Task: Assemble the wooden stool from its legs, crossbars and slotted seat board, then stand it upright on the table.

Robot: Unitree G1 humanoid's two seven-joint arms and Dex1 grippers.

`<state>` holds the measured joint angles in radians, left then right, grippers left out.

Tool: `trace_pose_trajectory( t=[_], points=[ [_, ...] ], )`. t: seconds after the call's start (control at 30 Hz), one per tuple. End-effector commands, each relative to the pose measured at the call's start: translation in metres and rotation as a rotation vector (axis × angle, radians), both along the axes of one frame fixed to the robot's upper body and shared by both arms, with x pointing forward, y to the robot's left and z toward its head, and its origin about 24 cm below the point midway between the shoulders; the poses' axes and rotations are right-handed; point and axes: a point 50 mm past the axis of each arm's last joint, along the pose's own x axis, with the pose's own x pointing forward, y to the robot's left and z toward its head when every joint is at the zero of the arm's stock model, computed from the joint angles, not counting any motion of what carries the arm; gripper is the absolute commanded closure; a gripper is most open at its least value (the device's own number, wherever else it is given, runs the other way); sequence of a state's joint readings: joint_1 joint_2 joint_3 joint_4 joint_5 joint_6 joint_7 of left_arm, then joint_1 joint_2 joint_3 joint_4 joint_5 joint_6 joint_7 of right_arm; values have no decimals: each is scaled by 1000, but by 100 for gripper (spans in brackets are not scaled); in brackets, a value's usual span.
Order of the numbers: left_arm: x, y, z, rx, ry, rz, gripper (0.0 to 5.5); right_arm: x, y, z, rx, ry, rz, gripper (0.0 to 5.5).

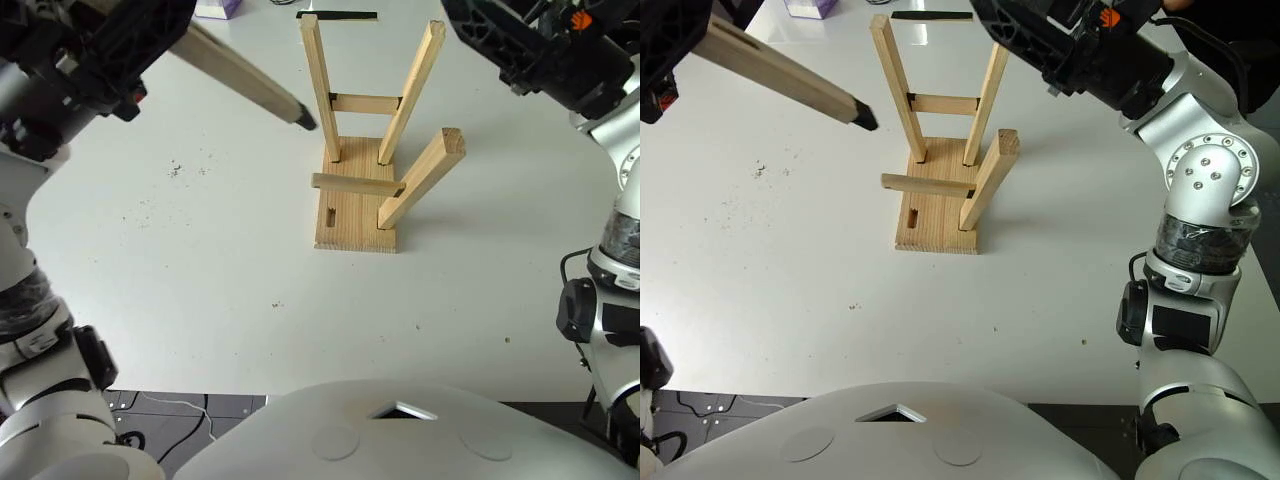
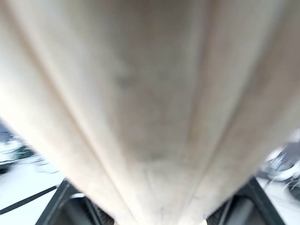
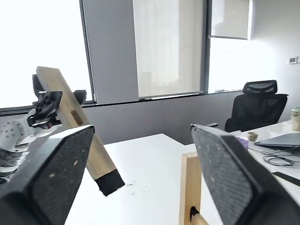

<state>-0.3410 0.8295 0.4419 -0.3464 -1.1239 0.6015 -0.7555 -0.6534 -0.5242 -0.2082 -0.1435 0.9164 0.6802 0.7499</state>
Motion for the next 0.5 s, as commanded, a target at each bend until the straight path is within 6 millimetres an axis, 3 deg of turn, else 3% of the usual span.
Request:
trace_pose_trajectory(
  t=[0.03, 0.17, 0.5],
  points=[
    [4, 2, -46, 153, 126, 13, 345, 5, 1, -14, -50, 18, -60, 170],
    [7, 0, -75, 160, 159, 28, 345, 9, -2, -27, -99, 43, -78, 170],
    [20, -22, -94, 101, 114, -42, 345, 22, 1, -44, -140, 65, -105, 170]
  ],
)
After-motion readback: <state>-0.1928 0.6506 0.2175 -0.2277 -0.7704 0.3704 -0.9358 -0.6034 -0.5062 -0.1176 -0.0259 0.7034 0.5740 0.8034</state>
